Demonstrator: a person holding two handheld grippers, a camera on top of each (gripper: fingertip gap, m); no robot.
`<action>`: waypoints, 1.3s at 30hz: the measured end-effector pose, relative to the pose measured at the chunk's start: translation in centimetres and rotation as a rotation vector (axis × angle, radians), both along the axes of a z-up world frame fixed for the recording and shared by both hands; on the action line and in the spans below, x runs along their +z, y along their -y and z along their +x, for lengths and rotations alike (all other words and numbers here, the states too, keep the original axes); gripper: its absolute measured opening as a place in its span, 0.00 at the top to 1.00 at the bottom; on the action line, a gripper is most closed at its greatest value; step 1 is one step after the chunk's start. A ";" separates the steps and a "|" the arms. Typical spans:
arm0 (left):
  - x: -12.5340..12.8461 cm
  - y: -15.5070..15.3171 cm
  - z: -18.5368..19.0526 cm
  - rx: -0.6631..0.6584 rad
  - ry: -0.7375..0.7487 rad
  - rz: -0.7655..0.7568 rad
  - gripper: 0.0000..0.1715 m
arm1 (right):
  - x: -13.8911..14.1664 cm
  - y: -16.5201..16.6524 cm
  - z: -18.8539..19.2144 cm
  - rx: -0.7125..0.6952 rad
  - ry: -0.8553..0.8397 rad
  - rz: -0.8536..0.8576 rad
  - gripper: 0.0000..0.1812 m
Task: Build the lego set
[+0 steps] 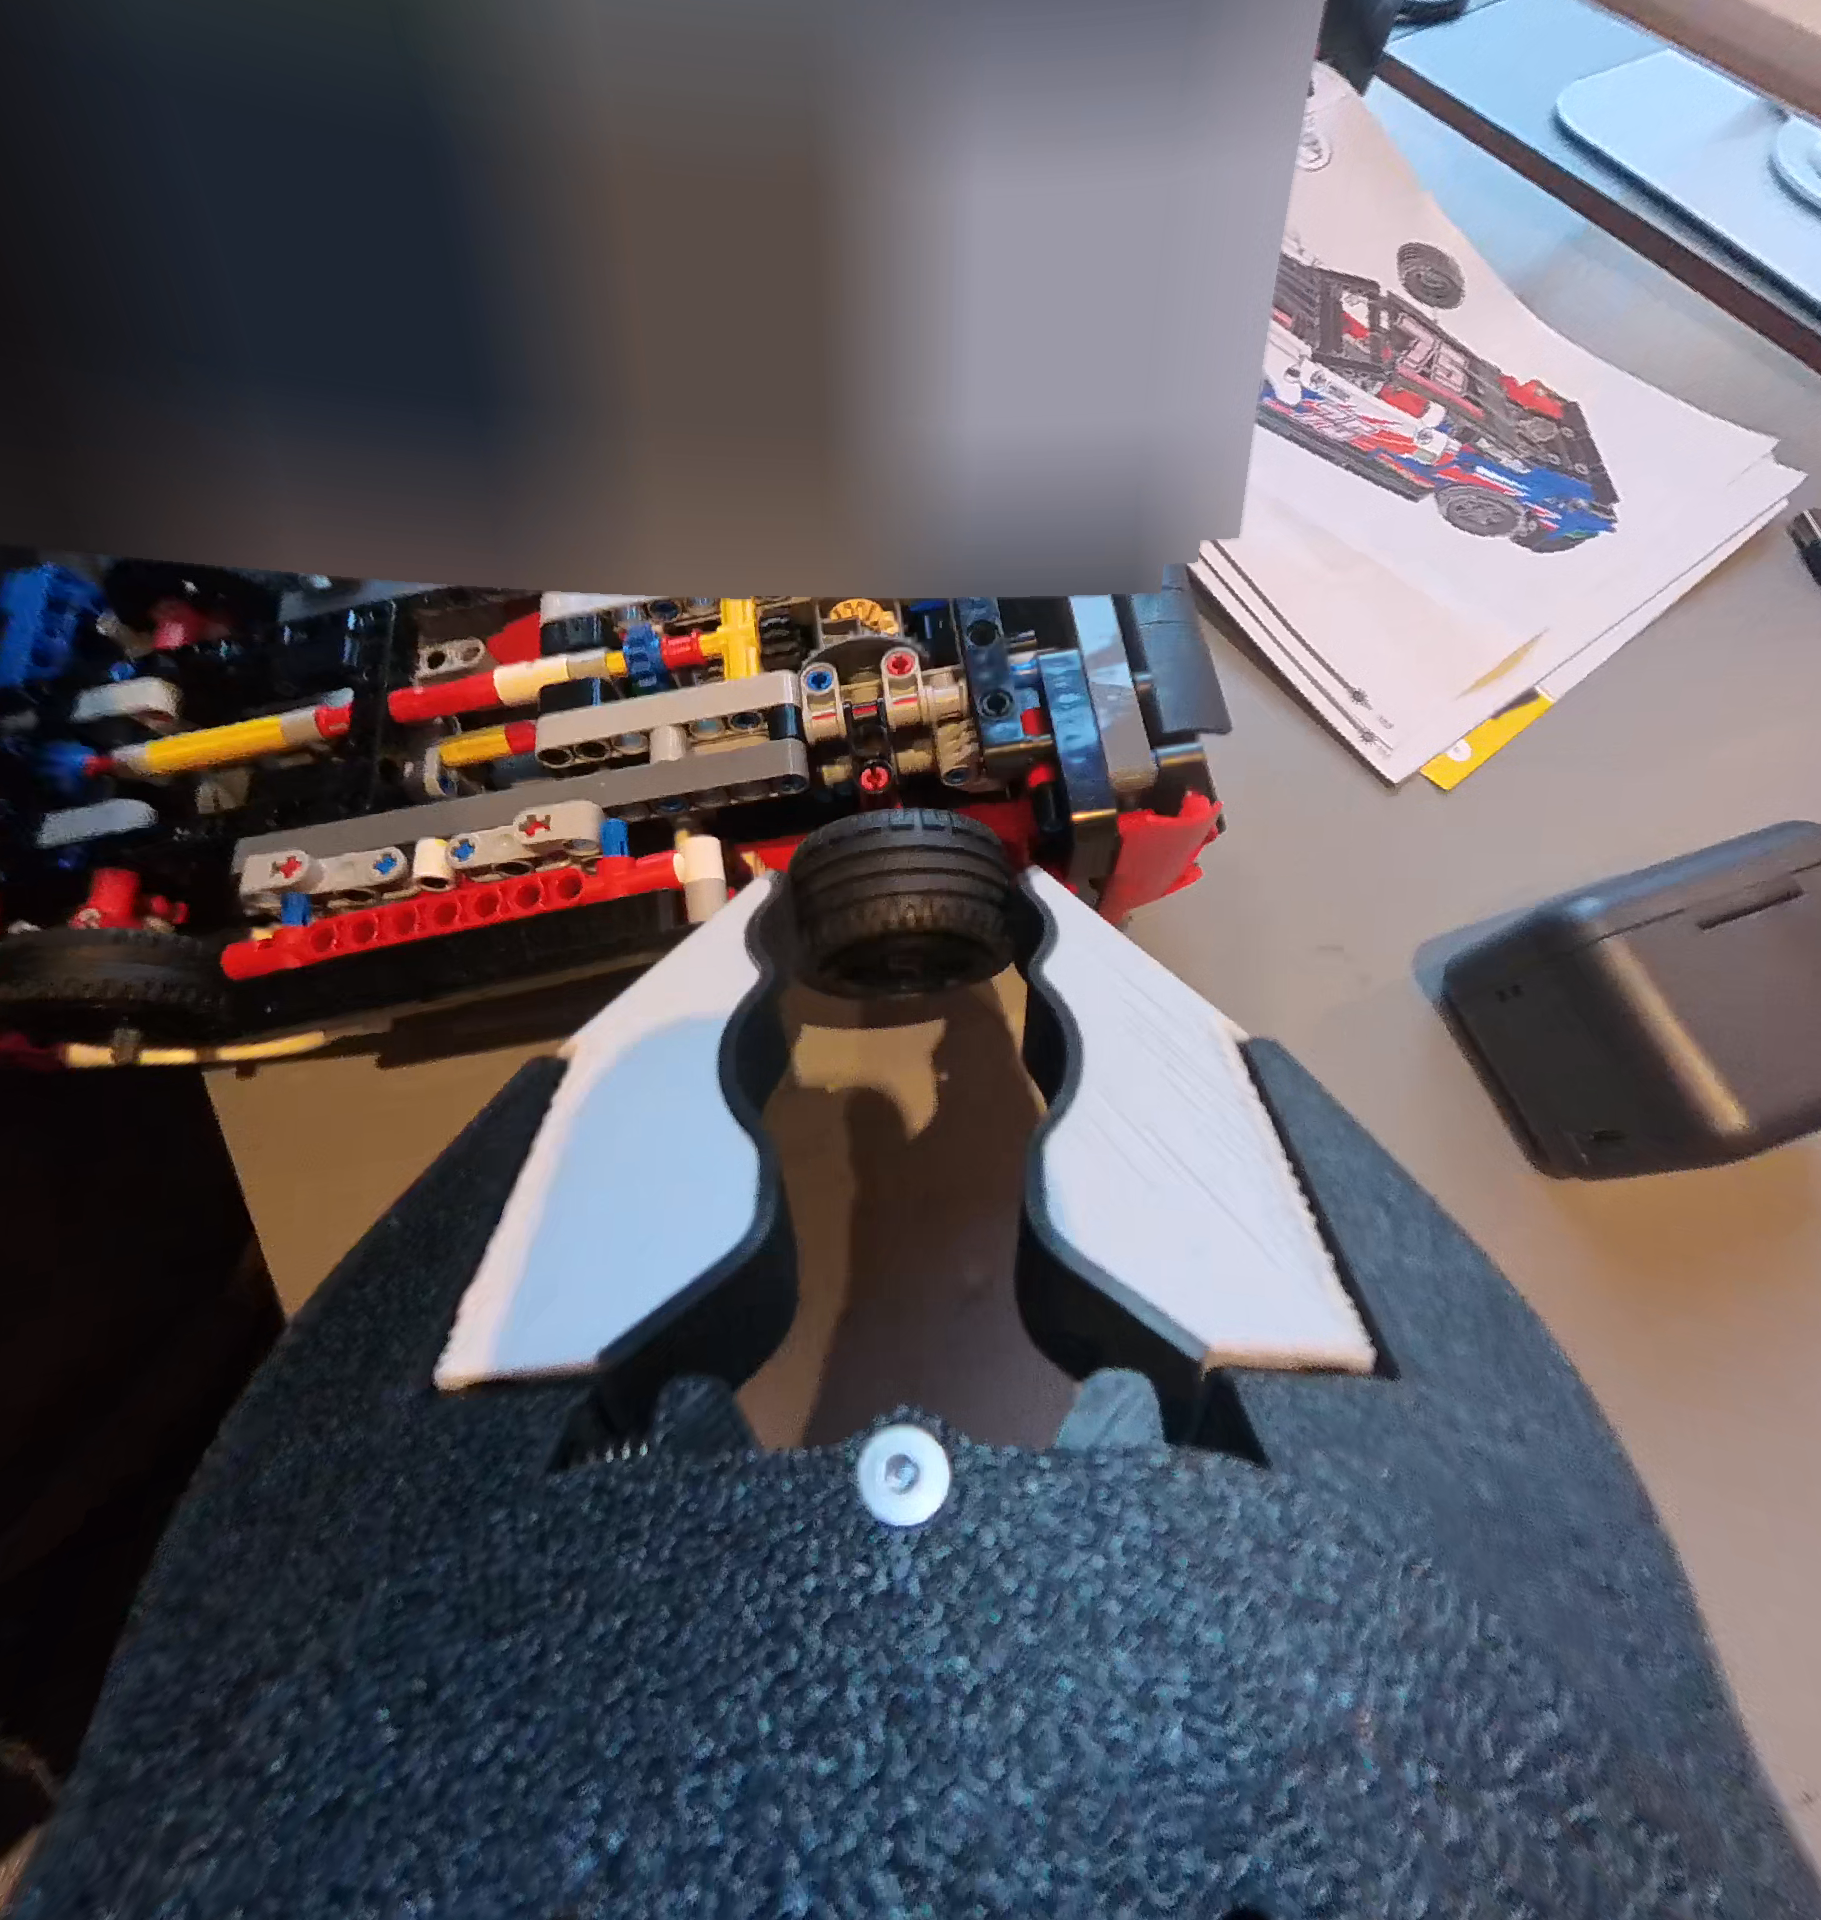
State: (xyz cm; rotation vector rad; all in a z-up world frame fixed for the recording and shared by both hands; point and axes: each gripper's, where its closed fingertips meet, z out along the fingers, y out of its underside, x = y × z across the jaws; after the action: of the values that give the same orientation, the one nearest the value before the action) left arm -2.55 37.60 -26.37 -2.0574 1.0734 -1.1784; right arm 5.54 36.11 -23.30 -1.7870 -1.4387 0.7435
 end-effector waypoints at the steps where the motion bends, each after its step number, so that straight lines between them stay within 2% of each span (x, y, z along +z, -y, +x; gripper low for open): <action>1: 0.0 0.0 0.0 -0.003 -0.002 0.004 0.77 | 0.1 0.0 0.0 -0.010 -0.020 -0.010 0.80; 12: 0.0 0.0 -0.1 -0.013 0.002 -0.003 0.77 | 1.3 0.2 1.2 -0.009 -0.148 -0.056 0.76; 13: 0.0 0.0 -0.1 -0.015 0.002 -0.003 0.77 | 1.5 0.3 1.7 -0.004 -0.163 -0.057 0.77; 15: 0.0 0.1 -0.1 -0.020 0.006 -0.005 0.77 | 1.3 -0.1 2.8 -0.013 -0.176 -0.063 0.88; 20: 0.2 0.2 -0.1 -0.039 0.029 -0.033 0.76 | -0.1 0.0 2.2 0.002 -0.154 -0.101 0.89; 23: 0.2 0.2 -0.1 -0.050 0.036 -0.038 0.75 | -0.3 0.2 1.4 0.052 -0.140 -0.050 0.97; 35: -0.2 -0.1 0.2 -0.053 -0.005 -0.011 0.78 | -0.3 0.3 1.0 0.161 -0.146 -0.074 1.00; 39: -0.2 -0.1 0.1 -0.037 -0.002 -0.028 0.79 | -0.3 0.3 0.6 0.146 -0.115 -0.048 1.00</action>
State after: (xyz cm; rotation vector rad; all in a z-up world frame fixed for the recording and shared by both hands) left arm -2.41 37.70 -26.59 -2.0681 1.1067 -1.2165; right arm 6.17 35.84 -23.61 -1.6587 -1.4964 0.9475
